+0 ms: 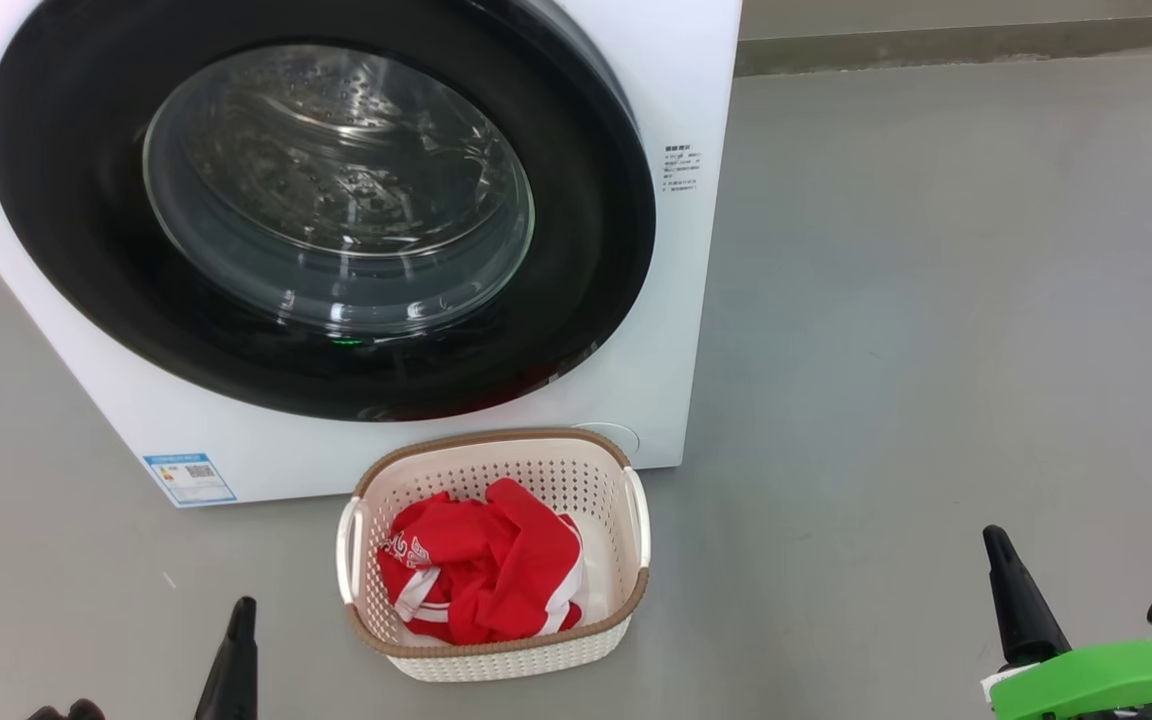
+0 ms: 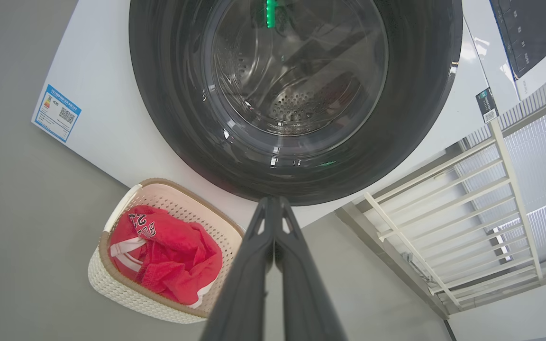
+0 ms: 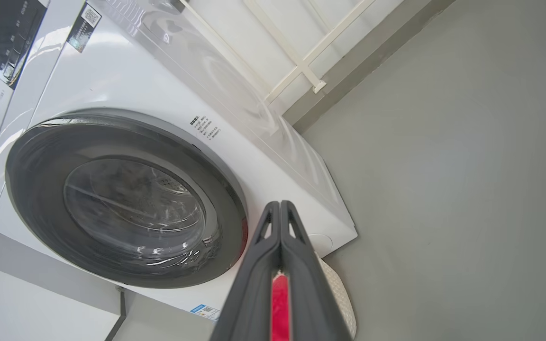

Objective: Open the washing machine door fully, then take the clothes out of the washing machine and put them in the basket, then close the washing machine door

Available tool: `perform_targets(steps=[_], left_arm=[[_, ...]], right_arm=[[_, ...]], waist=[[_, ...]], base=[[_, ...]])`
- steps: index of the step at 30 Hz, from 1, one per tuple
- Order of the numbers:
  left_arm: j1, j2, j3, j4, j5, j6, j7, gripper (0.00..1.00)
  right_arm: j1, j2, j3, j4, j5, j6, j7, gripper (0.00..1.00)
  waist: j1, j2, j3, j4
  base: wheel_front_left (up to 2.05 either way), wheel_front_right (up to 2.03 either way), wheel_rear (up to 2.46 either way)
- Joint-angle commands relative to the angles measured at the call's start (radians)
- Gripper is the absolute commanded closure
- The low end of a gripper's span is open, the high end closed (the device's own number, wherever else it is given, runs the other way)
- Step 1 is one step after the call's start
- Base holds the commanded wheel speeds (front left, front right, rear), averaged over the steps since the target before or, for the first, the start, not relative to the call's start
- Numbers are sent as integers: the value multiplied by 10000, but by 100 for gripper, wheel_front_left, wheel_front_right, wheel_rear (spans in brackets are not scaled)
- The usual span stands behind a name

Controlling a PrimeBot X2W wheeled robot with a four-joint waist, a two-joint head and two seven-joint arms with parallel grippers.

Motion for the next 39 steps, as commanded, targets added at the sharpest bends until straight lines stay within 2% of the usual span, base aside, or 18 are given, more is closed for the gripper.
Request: perform_targets(steps=[1, 39], left_arm=[[-445, 181, 206, -179, -285, -83, 78, 100], [-1055, 262, 316, 186, -4362, -131, 1139, 100]], right_arm=[[-531, -177, 55, -217, 285, -19, 62, 100], [-1165, -264, -47, -30, 4506, -31, 1157, 100]], waist=[[-1, 0, 3, 5], [-1, 0, 105, 156]], base=[[0, 0, 0], [0, 0, 0]])
